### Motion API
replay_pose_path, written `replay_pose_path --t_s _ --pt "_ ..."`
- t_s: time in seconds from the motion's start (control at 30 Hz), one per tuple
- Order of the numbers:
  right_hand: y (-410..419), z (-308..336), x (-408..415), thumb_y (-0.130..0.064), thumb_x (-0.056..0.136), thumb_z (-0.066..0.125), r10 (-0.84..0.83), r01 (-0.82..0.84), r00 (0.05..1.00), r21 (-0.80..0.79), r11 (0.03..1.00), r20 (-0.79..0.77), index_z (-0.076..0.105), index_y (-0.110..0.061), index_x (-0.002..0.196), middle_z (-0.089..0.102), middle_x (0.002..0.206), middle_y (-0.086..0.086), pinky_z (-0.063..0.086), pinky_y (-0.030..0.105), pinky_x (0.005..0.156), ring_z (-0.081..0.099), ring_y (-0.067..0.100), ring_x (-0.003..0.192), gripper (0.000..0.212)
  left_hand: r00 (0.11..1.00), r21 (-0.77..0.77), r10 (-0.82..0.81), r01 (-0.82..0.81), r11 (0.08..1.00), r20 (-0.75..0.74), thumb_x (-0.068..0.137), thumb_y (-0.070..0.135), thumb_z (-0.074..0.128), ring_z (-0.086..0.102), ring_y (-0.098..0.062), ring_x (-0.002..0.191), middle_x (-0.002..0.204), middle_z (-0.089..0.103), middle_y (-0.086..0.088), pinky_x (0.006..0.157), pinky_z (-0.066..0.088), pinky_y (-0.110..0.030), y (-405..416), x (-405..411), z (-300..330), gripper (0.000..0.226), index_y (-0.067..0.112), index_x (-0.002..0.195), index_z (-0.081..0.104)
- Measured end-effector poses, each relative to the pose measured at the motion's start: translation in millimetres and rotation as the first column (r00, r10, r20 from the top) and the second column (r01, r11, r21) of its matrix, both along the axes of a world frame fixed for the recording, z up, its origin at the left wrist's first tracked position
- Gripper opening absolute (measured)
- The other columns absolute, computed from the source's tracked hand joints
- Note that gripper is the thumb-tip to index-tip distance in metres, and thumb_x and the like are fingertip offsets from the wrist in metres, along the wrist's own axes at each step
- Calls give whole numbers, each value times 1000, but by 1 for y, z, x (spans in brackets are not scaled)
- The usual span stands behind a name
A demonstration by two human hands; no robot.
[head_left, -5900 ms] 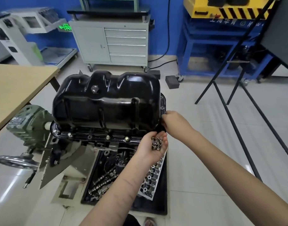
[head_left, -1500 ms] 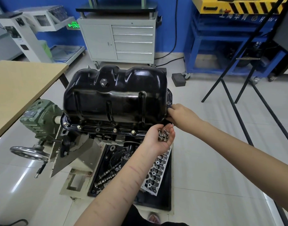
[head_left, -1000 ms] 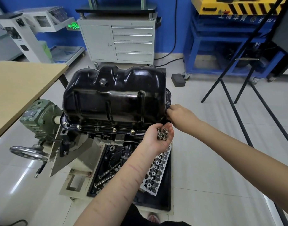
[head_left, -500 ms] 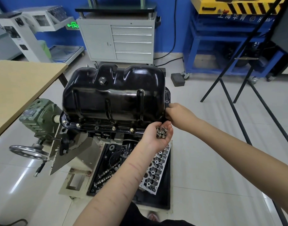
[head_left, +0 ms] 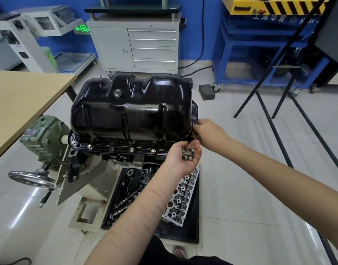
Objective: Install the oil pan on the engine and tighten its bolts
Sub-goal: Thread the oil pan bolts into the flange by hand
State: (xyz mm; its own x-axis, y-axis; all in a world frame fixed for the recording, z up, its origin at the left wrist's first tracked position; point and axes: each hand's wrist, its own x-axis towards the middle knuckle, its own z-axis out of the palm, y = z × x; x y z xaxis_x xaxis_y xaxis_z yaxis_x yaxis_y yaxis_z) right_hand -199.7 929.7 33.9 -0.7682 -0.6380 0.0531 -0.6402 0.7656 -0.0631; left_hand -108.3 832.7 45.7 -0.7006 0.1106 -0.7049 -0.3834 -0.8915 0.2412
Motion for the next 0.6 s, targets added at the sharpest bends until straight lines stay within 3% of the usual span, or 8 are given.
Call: replay_pose_path --t_s 0.2,0.3,0.47,0.6 --pt "3 2 -3 -4 87 48 84 -83 995 -24 996 50 59 4 87 53 98 18 41 37 71 51 32 95 13 1000 -4 3 -3 1000 7 95 11 41 58 -16 36 52 62 -11 36 49 -21 0 0 1 41 -6 64 62" --pt "3 3 -2 -10 90 46 94 -94 995 14 995 15 59 3 91 52 102 18 42 35 71 51 29 99 19 1000 -1 -3 3 1000 0 95 12 41 57 -16 35 51 62 -10 36 49 -22 0 -2 -1 55 -8 49 63" --pt "-1 0 2 -12 92 45 83 -73 994 127 989 -73 58 -1 101 50 108 14 43 35 73 47 29 105 19 1000 -6 -8 8 1000 0 95 13 41 58 -16 36 51 62 -10 36 49 -22 -1 -2 -2 57 -8 46 63" --pt "-3 1 -2 -4 88 47 37 -37 999 28 999 -2 59 2 90 54 99 17 38 32 68 53 31 96 13 1000 -8 -6 6 1000 5 94 12 42 58 -16 36 51 62 -10 35 49 -22 -1 -2 -2 56 -8 47 64"
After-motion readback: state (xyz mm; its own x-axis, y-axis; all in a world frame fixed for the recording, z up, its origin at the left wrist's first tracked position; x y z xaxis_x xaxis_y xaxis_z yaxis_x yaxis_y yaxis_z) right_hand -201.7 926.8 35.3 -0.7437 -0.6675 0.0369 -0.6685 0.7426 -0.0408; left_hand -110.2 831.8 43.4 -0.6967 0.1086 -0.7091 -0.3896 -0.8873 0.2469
